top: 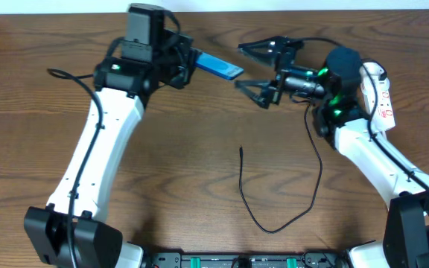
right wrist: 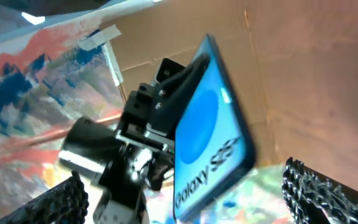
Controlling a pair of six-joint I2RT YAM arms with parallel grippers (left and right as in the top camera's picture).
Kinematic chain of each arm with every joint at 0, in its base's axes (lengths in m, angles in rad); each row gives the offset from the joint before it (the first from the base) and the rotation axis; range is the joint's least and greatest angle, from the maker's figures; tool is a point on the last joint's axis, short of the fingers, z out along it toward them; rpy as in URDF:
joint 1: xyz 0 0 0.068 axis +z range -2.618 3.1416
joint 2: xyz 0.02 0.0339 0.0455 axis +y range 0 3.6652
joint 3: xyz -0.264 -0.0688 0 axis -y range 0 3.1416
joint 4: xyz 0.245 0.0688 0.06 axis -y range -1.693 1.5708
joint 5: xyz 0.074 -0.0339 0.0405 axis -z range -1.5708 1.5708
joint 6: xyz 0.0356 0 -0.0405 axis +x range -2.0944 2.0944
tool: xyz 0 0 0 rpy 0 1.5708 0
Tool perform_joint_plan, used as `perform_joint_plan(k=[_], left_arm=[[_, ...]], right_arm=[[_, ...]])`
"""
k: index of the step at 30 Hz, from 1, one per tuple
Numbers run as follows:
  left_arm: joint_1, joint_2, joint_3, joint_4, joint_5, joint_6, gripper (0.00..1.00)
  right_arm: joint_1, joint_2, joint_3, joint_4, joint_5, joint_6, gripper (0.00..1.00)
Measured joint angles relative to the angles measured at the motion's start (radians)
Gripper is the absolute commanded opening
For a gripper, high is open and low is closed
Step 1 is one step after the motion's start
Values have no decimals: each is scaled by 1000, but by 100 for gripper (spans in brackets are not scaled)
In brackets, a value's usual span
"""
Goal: Plug charger to phone and switch on socket
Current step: 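Open the right gripper and raise the phone to back-left with left gripper, then lower the right gripper onto the black cable's USB-C plug and grasp it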
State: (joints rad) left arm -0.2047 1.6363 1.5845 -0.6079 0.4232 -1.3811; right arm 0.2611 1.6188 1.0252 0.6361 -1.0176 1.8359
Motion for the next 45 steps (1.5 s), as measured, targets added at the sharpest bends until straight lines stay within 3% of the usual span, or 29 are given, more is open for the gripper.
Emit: perform_joint_plan(k=[5,11,16,19,22,27,38,45], left_arm=[[108,0,0,-5,201,141,8],[197,0,0,-33,452,410,7],[220,0,0,-82,673,761,7],[222,0,0,-156,747,914,7],[225,0,0,-174,788,1023,7],[260,0,0,-174,814,1096,7],[407,0,0,-228,828,1128,7],[412,0,0,-232,828,1144,7]], right_arm=[[-61,0,0,-2,-51,-143,99],[-71,0,2,-68,-124,-383,99],[-58,0,11,-455,-133,-679,99],[-43,0,10,-763,-42,-846,99],[-14,0,8,-930,99,-961,99],[68,0,8,-1007,355,-1033,99],[372,0,8,-1104,883,-1013,99],[476,10,8,-1159,1040,-974,99]])
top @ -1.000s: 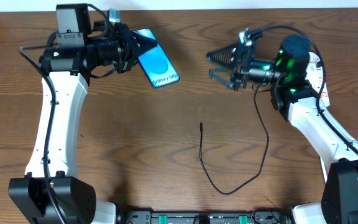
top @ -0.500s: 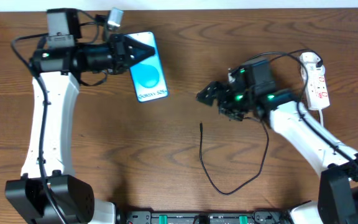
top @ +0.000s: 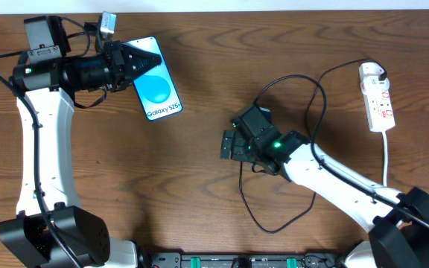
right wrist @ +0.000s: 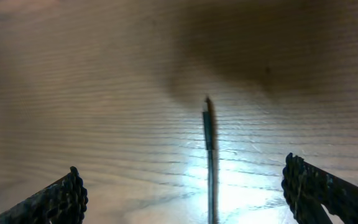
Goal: Plug charger to phone and switch on socket
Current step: 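Lower the right gripper onto the black cable's USB-C plug and grasp it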
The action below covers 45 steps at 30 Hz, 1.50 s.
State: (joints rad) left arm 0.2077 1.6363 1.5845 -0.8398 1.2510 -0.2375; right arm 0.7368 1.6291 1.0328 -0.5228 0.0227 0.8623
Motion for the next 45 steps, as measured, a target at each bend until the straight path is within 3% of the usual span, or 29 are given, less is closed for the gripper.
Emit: perform_joint_plan(k=[12,15,17,19,22,29,41,45], left_arm=[[0,0,-5,-1,-8,3,8],[0,0,-5,-1,-8,3,7],[0,0,-5,-1,-8,3,8],[0,0,-5,-1,-8,4,7],[0,0,-5,-1,-8,4,8],[0,0,-5,-1,-8,6,8],[0,0,-5,-1,-8,6,7],[0,0,-5,-1,-8,6,8]], right_arm=[[14,174,0,11,54,11,98],[14,176,0,11,54,10,83],[14,176,0,10,55,14,54],[14,176,0,9,56,18,38],[14,177,0,9,56,21,35],[14,193,0,11,57,22,38],[14,195,0,10,55,18,1],[14,195,0,10,54,22,1]])
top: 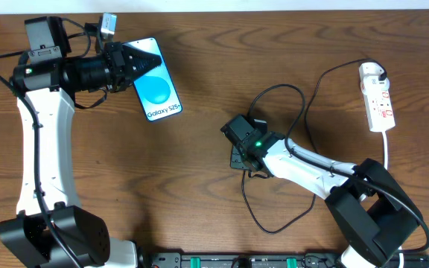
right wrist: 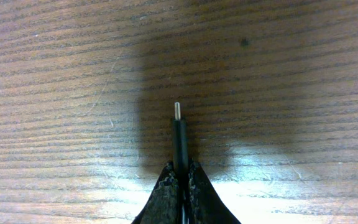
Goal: Plug charger to phone and switch on socket
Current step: 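Lower the right gripper onto the black cable's USB-C plug and grasp it, then lift the plug upright with the right gripper toward the phone's bottom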
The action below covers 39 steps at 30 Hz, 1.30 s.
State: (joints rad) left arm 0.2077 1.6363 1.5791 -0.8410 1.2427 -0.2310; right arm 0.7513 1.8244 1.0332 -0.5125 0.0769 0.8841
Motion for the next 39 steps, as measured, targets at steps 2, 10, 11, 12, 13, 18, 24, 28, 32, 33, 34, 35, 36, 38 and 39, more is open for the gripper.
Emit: perform_joint_plan(k=[2,10,11,12,13,18,24,28,32,33,34,35,36,38,39], left_arm=[[0,0,0,0,0,0,7],[0,0,0,-8,0,0,7],[0,0,0,-8,0,0,8],[0,0,0,-8,0,0,7],[0,0,0,-8,0,0,7],[0,0,0,-2,0,0,7],[20,0,-2,90,35,-1,7],[42,0,-2,93,45,-4,7],[45,7,-2,92,45,-4,7],[45,13,-2,92,45,-4,8],[45,20,-2,94,45,-4,8],[45,32,-2,100,45,-4,7],[45,44,-2,104,45,-4,7],[45,78,-2,108,45,-5,7],[45,98,-2,110,45,-5,7]], right_arm=[[0,0,0,0,0,0,1],[-9,0,0,91,-130,-84,1],[-13,0,0,125,-185,-118,1],[-18,0,0,158,-251,-153,1],[-24,0,0,188,-321,-188,1],[-47,0,0,349,-669,-282,1],[-68,0,0,542,-957,-290,1],[-103,0,0,671,-1076,-243,1],[-146,0,0,751,-1145,-193,1],[-156,0,0,763,-1158,-181,1],[-166,0,0,776,-1171,-167,1],[-174,0,0,787,-1183,-158,1],[-181,0,0,797,-1193,-152,1],[-191,0,0,815,-1210,-139,1],[-194,0,0,826,-1215,-129,1]])
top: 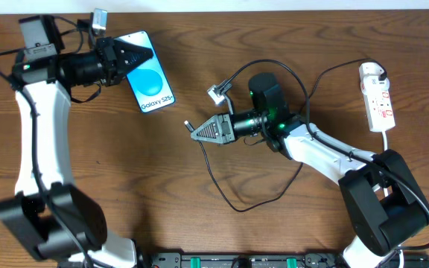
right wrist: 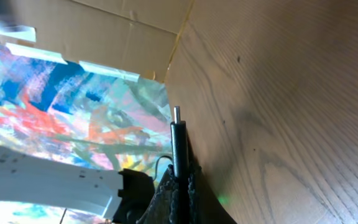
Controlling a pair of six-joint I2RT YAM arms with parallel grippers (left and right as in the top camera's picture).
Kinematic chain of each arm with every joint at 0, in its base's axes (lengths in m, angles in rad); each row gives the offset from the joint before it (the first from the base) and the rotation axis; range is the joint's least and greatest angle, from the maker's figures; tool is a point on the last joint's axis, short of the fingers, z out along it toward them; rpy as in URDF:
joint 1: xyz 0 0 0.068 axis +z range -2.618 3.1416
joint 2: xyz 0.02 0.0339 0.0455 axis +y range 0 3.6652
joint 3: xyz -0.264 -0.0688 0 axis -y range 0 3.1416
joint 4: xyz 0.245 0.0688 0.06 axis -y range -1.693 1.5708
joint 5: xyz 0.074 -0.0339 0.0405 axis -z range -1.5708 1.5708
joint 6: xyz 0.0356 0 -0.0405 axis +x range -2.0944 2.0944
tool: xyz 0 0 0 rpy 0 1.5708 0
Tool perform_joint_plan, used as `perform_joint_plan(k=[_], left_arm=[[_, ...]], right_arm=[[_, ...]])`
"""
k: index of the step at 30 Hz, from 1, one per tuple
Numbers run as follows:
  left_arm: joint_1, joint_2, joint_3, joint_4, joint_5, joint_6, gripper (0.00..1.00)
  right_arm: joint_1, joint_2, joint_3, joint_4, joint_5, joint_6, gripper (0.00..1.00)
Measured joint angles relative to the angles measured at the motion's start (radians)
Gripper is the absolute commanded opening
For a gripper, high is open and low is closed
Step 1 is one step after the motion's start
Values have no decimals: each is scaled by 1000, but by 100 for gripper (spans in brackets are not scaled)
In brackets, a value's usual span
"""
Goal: Plug charger to phone and switch on socket
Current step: 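Lift the plug upright with the right gripper toward the phone's bottom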
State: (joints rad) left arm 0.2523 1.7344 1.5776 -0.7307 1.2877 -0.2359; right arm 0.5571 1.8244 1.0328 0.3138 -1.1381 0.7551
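A blue-screened phone [top: 148, 83] is held off the table at the back left, with my left gripper [top: 129, 56] shut on its upper end. My right gripper [top: 198, 132] is shut on the black charger plug [right wrist: 178, 144], whose metal tip [top: 188, 125] points left toward the phone, a fair gap away. In the right wrist view the plug stands straight up from the closed fingers [right wrist: 169, 193]. The black cable [top: 233, 195] loops across the table behind the right arm. A white socket strip [top: 376, 97] lies at the far right.
The cable arcs over the right arm toward the socket strip. A small white tag [top: 216, 94] hangs on the cable near the right wrist. Cardboard and a painted backdrop [right wrist: 73, 124] stand beyond the table's edge. Brown wooden tabletop [top: 162, 186] lies below.
My right gripper, shut on the plug down at the table, has risen and turned to point left toward the phone. The left gripper has shifted the phone slightly up and left.
First both grippers were at the back, the left holding the phone, the right open near it. Then the right gripper hung open over the plug on the table. Then it was shut on the plug. Now it holds the plug raised, aimed at the phone.
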Motion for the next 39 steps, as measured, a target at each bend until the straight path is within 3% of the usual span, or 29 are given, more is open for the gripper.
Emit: perform_joint_plan(k=[8,13,18,29,39], left_arm=[[0,217,-1,221,110,-122,8],[0,313,-1,269,141,-207,7],[0,323,-6,376,162,-277,7],[0,323,-8,724,171,-602,8],[-22,323,-8,999,177,-854,8]], right_arm=[[-1,0,0,101,-22,76,1],[-1,0,0,210,-20,181,1],[-1,0,0,232,17,311,1],[13,1,0,424,159,627,1],[55,1,0,468,242,711,1]])
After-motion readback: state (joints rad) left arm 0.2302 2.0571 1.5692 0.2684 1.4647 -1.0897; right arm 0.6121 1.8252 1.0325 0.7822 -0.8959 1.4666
